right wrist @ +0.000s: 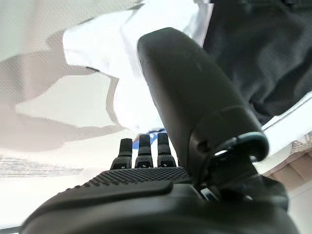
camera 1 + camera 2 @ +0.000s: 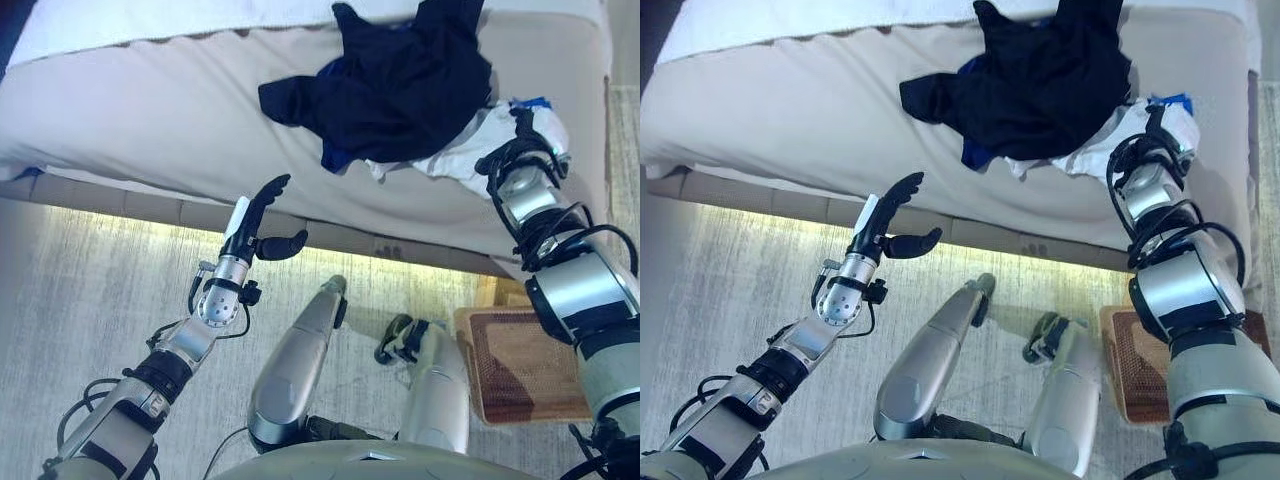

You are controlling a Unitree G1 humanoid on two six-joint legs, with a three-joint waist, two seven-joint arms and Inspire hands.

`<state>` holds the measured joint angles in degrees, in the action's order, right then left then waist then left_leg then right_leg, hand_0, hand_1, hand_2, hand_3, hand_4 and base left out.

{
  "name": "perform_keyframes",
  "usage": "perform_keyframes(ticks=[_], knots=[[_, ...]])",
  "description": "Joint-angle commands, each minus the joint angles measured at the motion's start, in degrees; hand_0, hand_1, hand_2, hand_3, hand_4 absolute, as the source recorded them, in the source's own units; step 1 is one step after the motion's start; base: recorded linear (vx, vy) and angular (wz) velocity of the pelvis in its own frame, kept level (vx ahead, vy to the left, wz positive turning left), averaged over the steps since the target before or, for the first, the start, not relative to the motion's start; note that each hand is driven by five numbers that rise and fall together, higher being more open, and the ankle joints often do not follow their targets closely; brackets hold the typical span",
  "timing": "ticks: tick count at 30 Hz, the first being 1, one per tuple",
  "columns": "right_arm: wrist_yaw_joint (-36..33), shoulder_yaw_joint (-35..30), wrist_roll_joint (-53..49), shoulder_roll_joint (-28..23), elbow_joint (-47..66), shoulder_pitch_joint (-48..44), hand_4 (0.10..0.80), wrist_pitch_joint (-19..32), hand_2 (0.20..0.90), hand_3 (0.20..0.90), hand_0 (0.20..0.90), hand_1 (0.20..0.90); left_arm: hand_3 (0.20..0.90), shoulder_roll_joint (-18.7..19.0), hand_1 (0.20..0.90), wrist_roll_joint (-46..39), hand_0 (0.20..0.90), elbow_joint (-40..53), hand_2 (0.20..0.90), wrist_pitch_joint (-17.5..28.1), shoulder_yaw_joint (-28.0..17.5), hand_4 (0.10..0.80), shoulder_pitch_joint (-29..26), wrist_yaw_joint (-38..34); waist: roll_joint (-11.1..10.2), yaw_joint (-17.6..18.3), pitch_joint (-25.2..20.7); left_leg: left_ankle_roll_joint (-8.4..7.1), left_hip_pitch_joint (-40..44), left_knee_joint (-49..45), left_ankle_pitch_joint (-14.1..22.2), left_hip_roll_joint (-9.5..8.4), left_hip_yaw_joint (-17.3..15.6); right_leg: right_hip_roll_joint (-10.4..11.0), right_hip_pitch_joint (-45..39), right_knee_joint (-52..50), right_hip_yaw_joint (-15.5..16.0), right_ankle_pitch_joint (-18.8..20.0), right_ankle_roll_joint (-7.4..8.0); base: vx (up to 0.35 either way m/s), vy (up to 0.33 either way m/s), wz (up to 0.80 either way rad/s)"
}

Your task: Pick up the clothes from the bed and place them into the basket

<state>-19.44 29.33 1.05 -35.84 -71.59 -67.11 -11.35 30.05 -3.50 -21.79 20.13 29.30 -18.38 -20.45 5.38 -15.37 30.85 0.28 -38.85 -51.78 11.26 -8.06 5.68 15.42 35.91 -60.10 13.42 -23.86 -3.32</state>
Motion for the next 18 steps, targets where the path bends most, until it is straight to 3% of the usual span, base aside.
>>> perform_keyframes(ticks=[1,9,18], knots=[[-2.50,3.78,-1.59,-3.49,2.58,-6.28,0.800,1.50,0.900,0.900,0.900,0.900,0.900,1.82,0.900,-0.45,0.900,8.18,0.900,4.51,-3.76,0.800,-0.16,-2.85,0.48,-0.41,-2.39,4.57,-0.11,-4.64,6.86,-0.73,-2.94,-2.94,-0.39,-0.89,-0.26,2.37,-1.12,-0.013,-0.011,-0.03],[1.01,6.70,-0.03,-4.83,1.85,-10.75,0.800,-3.38,0.900,0.900,0.900,0.900,0.900,3.41,0.900,-2.99,0.900,12.50,0.900,7.74,-5.49,0.800,0.39,-3.22,1.62,-1.03,-1.09,5.14,-6.69,-11.84,8.10,-2.12,-2.55,-3.69,6.09,-6.94,-1.54,0.78,-1.42,0.009,-0.011,0.01],[6.24,7.42,0.34,-5.25,0.33,-10.66,0.800,-6.98,0.900,0.900,0.900,0.900,0.900,4.91,0.900,-3.50,0.900,15.26,0.900,8.09,-7.10,0.800,2.14,-2.62,1.81,-2.16,-1.05,5.24,-10.21,-15.31,8.70,-2.79,-1.53,-3.76,9.21,-9.94,-1.08,0.03,-1.31,0.040,-0.036,0.06]])
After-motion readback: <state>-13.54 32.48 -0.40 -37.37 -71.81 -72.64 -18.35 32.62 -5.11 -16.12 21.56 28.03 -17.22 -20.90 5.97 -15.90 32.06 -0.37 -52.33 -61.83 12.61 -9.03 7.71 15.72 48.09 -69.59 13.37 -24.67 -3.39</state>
